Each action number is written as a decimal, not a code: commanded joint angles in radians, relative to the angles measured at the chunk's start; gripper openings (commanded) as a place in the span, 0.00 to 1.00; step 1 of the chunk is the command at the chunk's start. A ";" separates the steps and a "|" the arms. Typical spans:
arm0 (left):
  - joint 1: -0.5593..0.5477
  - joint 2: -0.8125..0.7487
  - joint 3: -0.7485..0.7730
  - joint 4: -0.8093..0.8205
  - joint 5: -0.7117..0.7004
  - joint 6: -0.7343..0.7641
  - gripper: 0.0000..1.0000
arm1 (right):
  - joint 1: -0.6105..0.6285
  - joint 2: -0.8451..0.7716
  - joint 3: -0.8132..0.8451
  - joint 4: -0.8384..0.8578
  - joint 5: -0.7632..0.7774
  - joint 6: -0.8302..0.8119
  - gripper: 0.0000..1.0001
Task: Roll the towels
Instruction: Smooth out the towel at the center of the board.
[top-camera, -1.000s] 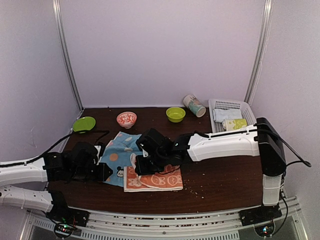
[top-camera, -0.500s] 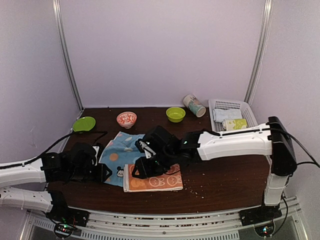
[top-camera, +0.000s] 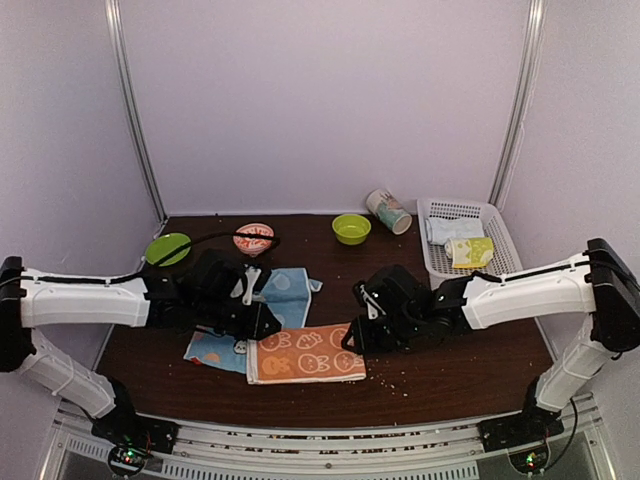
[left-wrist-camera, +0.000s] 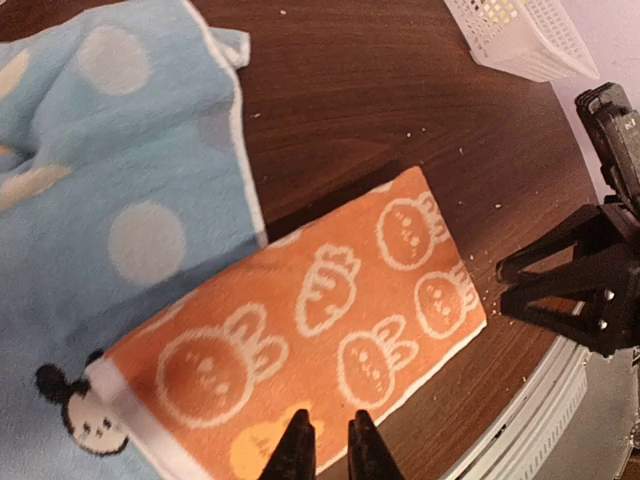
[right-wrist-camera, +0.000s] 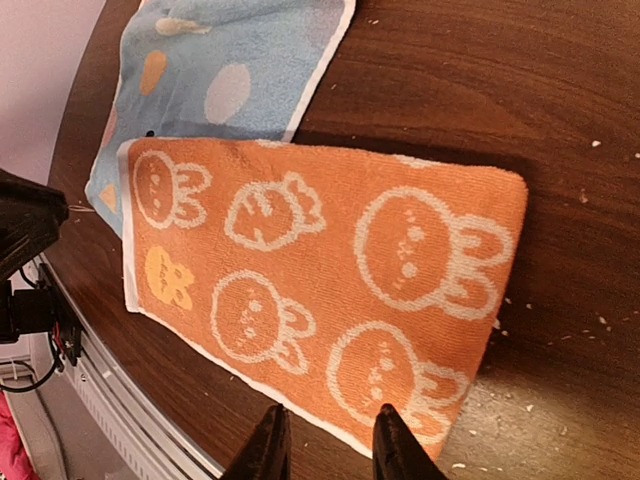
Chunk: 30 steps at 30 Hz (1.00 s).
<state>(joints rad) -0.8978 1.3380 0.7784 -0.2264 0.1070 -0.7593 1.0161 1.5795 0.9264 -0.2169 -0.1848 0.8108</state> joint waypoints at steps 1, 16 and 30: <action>0.024 0.167 0.069 0.061 0.075 0.046 0.07 | 0.006 0.050 -0.019 0.083 -0.036 0.013 0.28; 0.094 0.325 -0.030 0.084 0.004 0.031 0.00 | 0.007 0.041 -0.111 0.098 -0.073 0.013 0.28; 0.092 0.125 0.008 -0.037 0.038 0.101 0.21 | -0.121 0.048 -0.012 0.093 -0.004 0.056 0.52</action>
<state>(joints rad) -0.8120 1.5372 0.7601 -0.2199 0.1371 -0.6861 0.9173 1.6249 0.9504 -0.1448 -0.1799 0.8280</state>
